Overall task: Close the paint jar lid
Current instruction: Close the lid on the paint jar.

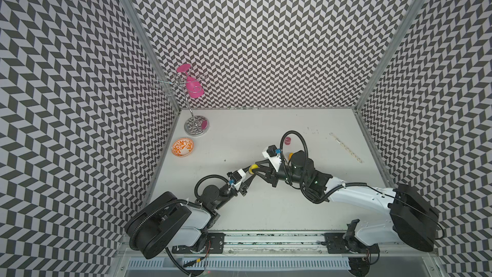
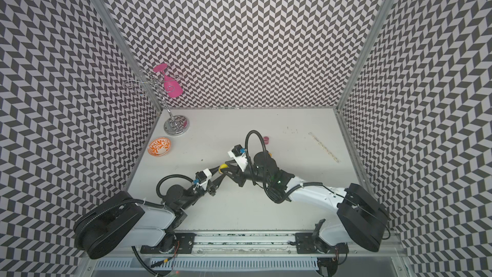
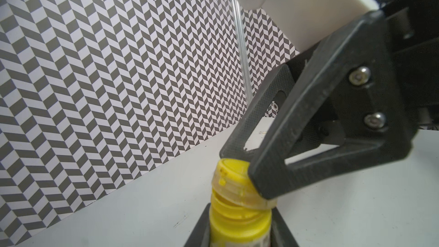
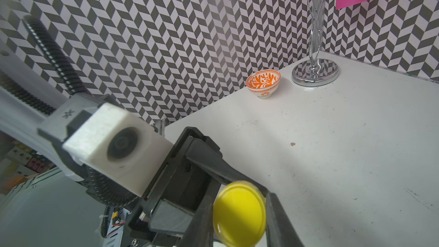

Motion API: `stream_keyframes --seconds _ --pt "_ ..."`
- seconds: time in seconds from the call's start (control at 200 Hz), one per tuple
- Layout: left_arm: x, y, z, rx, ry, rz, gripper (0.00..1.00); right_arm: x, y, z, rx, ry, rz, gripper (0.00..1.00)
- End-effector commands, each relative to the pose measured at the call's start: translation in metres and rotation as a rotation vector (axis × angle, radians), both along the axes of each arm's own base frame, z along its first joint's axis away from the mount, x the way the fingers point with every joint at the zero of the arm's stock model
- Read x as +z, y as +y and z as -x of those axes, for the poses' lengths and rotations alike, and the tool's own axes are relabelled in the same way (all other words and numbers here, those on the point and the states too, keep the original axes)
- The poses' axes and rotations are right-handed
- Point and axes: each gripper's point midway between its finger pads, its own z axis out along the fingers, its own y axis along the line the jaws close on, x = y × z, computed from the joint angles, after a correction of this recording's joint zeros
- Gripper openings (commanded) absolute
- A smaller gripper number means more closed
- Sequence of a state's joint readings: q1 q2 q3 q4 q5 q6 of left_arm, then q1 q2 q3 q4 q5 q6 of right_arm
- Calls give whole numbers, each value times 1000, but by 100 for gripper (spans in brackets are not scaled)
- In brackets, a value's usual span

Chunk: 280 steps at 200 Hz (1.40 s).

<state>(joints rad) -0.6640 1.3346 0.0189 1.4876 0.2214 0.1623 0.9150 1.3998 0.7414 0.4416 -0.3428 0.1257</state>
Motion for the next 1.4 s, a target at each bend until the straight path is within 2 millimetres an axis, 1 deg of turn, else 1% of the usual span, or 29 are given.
stream_keyframes --seconds 0.0,0.27,0.386,0.446,0.601,0.816,0.926,0.961,1.036,1.112,1.162,1.277,1.337,1.397 --pt "73 4 18 -41 -230 180 25 -56 2 18 36 93 168 19" --pt "69 -3 16 -54 -217 138 24 -72 3 17 -11 35 283 19" --pt "63 -14 18 -95 -223 84 24 -73 0 16 -17 15 318 20" --pt "61 -19 23 -130 -238 62 24 -74 -2 14 -17 3 343 20" --pt "56 -29 32 -197 -264 15 23 -83 -3 16 25 -12 444 19" --pt "56 -33 38 -220 -284 -7 23 -96 -10 16 31 -14 511 20" --pt "61 -32 40 -212 -294 2 23 -104 -11 15 18 4 527 20" --pt "62 -31 40 -207 -299 2 23 -109 -11 16 18 15 532 20" --pt "64 -31 39 -176 -303 0 23 -118 -14 11 -22 43 554 20" --pt "68 -26 35 -111 -308 5 24 -128 -16 3 -94 88 569 19" --pt "71 -21 32 -61 -318 12 24 -132 -14 2 -117 129 552 19" --pt "81 1 28 70 -345 67 24 -143 -6 2 -182 223 499 19" --pt "84 14 27 135 -354 98 23 -149 -6 -3 -263 297 471 20" --pt "87 23 24 187 -365 113 23 -156 -1 -3 -302 376 440 20"
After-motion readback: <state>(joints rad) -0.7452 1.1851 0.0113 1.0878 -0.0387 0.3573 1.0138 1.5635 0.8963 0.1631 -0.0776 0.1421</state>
